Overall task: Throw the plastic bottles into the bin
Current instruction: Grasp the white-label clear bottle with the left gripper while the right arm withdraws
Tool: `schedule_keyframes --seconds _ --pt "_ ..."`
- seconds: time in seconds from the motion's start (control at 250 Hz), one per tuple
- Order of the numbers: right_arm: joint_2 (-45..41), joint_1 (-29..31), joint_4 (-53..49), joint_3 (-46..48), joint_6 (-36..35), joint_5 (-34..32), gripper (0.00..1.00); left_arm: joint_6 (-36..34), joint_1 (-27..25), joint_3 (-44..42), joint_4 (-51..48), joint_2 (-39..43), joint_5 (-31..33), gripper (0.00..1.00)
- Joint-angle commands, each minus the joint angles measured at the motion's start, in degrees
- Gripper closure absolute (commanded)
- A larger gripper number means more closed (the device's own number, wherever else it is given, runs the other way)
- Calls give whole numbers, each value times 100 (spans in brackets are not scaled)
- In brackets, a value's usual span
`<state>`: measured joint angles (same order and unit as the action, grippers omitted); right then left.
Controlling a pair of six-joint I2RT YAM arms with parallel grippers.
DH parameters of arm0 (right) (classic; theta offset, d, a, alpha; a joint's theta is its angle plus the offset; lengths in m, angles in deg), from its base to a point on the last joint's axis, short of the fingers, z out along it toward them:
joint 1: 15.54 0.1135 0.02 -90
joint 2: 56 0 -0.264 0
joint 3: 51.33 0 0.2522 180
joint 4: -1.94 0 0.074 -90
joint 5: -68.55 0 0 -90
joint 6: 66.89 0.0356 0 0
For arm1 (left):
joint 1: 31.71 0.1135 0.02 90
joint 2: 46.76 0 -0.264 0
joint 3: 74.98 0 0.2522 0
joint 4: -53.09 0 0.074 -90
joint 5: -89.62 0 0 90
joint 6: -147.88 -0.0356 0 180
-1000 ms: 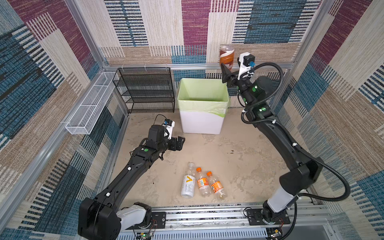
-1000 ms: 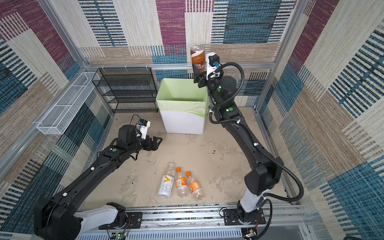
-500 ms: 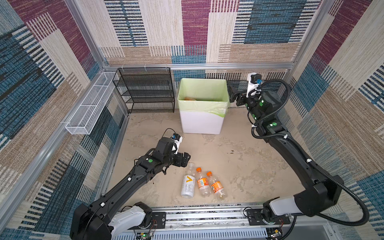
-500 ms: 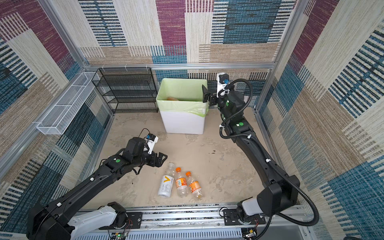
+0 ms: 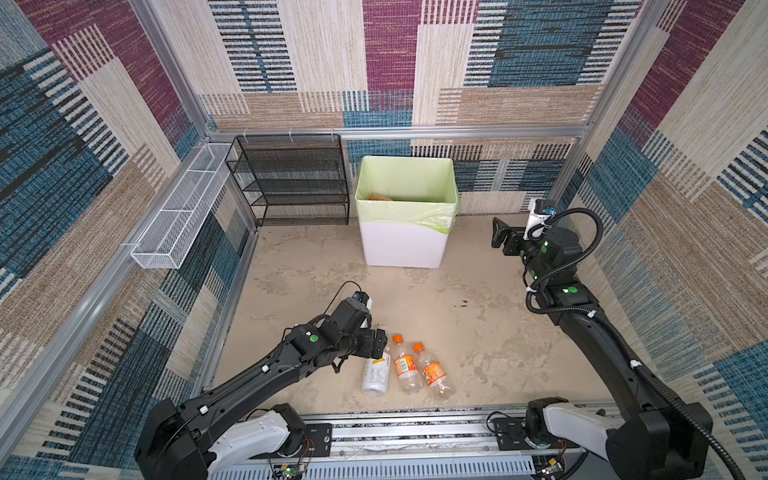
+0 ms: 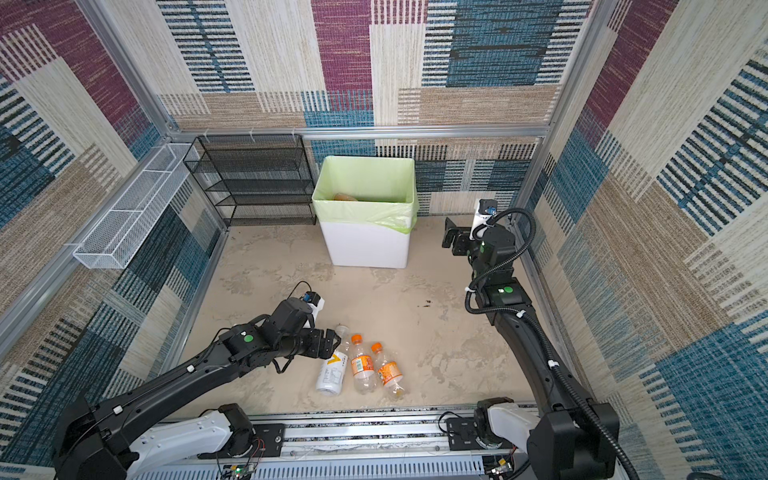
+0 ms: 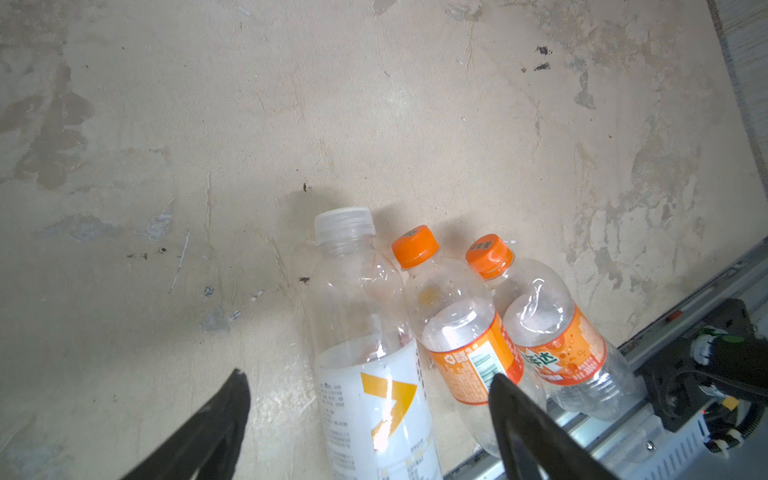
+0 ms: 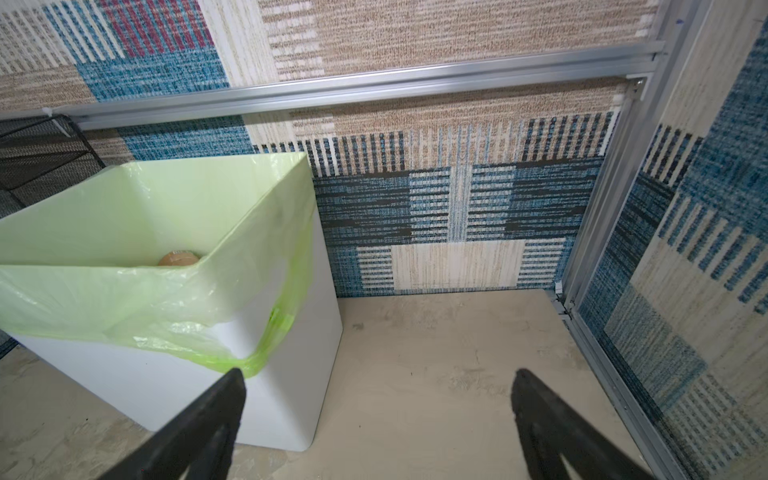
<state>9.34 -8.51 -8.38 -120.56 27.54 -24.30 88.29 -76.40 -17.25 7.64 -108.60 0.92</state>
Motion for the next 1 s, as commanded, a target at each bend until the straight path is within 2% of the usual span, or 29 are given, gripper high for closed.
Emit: schedule_keyframes --seconds 0.0,0.324,0.664,0.812,0.996 --pt "-117 -26 76 138 158 67 0 398 -78 -78 -169 -54 193 9" --pt "-137 -61 170 330 293 214 0 644 -214 -212 28 -535 150 8" --pt "-72 -70 166 339 313 250 0 786 -212 -427 523 -1081 -225 9" --pt "-65 -70 175 352 321 214 0 830 -216 -570 768 -1270 -337 16" --pt "-28 -69 159 355 333 231 2 861 -215 -682 974 -1396 -362 33"
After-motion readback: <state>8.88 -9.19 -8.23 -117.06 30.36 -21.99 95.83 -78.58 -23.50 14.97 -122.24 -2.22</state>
